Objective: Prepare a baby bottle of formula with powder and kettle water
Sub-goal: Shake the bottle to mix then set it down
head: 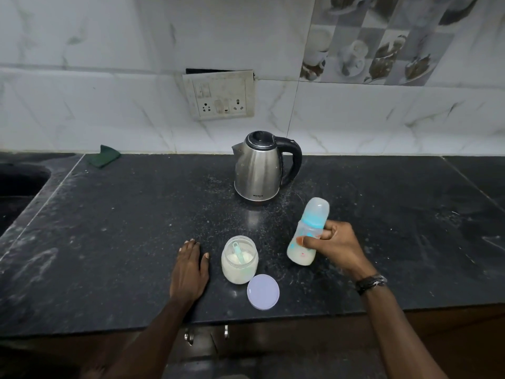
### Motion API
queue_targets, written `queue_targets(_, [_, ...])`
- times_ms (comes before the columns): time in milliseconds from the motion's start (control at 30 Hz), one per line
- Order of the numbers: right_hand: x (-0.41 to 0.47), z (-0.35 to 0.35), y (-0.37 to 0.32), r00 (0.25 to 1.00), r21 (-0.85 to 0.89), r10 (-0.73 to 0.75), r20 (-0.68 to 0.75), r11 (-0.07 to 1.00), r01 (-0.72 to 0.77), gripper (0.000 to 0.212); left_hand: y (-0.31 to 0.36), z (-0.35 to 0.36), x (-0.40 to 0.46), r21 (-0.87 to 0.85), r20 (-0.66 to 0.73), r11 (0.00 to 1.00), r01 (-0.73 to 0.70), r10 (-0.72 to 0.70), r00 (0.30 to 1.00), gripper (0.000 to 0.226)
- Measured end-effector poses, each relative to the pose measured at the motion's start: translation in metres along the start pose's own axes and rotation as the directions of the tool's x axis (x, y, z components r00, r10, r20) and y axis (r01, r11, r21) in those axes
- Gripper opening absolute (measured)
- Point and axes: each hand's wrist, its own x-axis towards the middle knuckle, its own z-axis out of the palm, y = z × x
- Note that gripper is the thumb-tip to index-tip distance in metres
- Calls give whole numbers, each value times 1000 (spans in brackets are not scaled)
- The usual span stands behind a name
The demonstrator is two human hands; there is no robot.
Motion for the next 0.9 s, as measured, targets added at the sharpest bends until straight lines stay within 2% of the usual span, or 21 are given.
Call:
queue_targets(100, [0, -2, 2, 998, 49, -33, -47, 998, 35, 22, 1, 0, 1, -1, -5, 1000, -2, 2, 1000, 56])
queue_targets(233, [0, -2, 3, 1000, -14, 10, -15, 1000, -11, 29, 1, -1, 0, -6, -22, 1000, -11, 11, 1000, 57])
queue_targets(367, [1, -3, 7, 998, -22, -35, -54, 999, 34, 23, 2, 0, 1, -1, -14, 1000, -10, 10, 1000, 57])
queue_targets(467, [-1, -3, 12, 1000, -84, 0, 24, 996, 2, 28, 1, -1, 0, -6, -26, 1000, -10, 10, 1000, 57])
queue_targets(567, [-1, -1, 13, 996, -26, -50, -72, 998, 49, 18, 2, -1, 1, 3, -16, 1000, -8, 8, 1000, 58])
queue_targets(600, [2, -2, 13, 994, -61, -59, -88, 997, 54, 20, 2, 0, 1, 4, -5, 1000, -1, 1, 1000, 58])
queue_targets(667, [1, -1, 11, 999, -139, -23, -25, 990, 19, 26, 1, 0, 0, 2, -7, 1000, 2, -2, 1000, 57])
queue_targets(733, [0, -1, 11, 999, -77, -44, -20, 996, 42, 23, 1, -2, 1, 1, -19, 1000, -12, 12, 1000, 58])
queue_targets(800, [1, -1, 6, 993, 40, -61, -105, 997, 66, 15, 3, -1, 1, 5, -12, 1000, -10, 10, 1000, 57])
queue_targets(833, [2, -1, 3, 989, 21, -67, -129, 997, 70, 16, 3, -1, 1, 10, -5, 1000, -5, 5, 1000, 57])
queue_targets(900, [1, -1, 3, 997, -84, -62, -48, 995, 58, 21, 1, -1, 0, 12, -9, 1000, -3, 3, 1000, 57])
